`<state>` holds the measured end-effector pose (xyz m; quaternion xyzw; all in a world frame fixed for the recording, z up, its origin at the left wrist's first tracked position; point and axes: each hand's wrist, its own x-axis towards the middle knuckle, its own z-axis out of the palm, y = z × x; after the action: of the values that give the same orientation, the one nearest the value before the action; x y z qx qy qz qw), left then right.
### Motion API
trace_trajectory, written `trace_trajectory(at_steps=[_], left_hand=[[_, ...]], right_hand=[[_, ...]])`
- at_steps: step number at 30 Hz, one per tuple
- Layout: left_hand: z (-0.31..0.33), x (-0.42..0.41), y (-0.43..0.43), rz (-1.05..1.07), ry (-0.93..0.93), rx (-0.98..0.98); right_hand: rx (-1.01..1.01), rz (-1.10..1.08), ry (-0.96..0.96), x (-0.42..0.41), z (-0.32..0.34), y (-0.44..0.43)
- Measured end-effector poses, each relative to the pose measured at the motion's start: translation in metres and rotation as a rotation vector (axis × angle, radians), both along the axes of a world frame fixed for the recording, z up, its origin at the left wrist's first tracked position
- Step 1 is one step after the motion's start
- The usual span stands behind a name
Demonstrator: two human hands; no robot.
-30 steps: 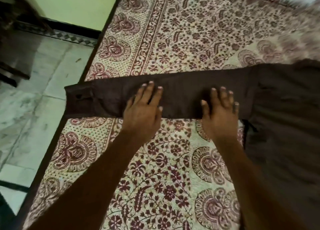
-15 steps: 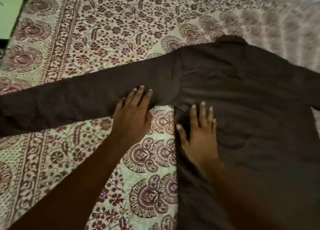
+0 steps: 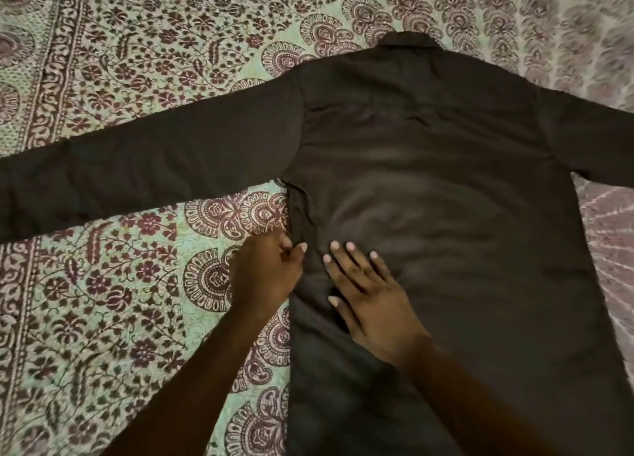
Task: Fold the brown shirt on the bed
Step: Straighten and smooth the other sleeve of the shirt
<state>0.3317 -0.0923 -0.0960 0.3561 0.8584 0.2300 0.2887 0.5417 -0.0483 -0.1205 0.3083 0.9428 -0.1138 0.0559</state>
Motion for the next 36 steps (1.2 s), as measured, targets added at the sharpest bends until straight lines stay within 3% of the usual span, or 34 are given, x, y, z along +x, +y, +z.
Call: trace_trajectory(at_steps=[2, 7, 11, 15, 18, 21, 24, 28, 31, 36], left_hand=[[0.002, -0.001, -0.002, 0.022, -0.028, -0.039], [0.006, 0.017, -0.013, -0.025, 0.243, -0.008], [0.003, 0.030, -0.019, -0.081, 0.445, 0.051], [-0.007, 0.032, -0.030, -0.342, 0.461, 0.132], [-0.018, 0.032, -0.044, -0.473, 0.429, 0.113], [-0.018, 0.043, -0.057, -0.415, 0.326, 0.079], [-0.012, 0.062, -0.071, -0.289, 0.245, 0.123], [-0.005, 0.093, -0.102, -0.007, 0.055, 0.269], [0.001, 0.113, -0.132, 0.098, -0.015, 0.278], [-0.004, 0.130, -0.186, -0.050, -0.090, 0.199]], right_hand=[[-0.015, 0.076, 0.044, 0.006, 0.002, -0.001], [0.010, -0.041, 0.147, -0.016, 0.011, 0.045], [-0.032, -0.219, -0.003, -0.046, 0.004, 0.093], [0.052, -0.092, -0.065, -0.030, -0.004, 0.054], [0.007, 0.051, -0.075, 0.008, 0.002, 0.000], [-0.071, 0.173, -0.057, 0.053, 0.014, -0.030], [-0.074, -0.031, -0.019, 0.078, 0.018, -0.022], [-0.026, -0.319, -0.125, 0.079, 0.010, -0.010], [-0.004, -0.238, -0.156, 0.078, 0.007, -0.046], [-0.072, -0.084, -0.143, 0.109, 0.019, -0.132]])
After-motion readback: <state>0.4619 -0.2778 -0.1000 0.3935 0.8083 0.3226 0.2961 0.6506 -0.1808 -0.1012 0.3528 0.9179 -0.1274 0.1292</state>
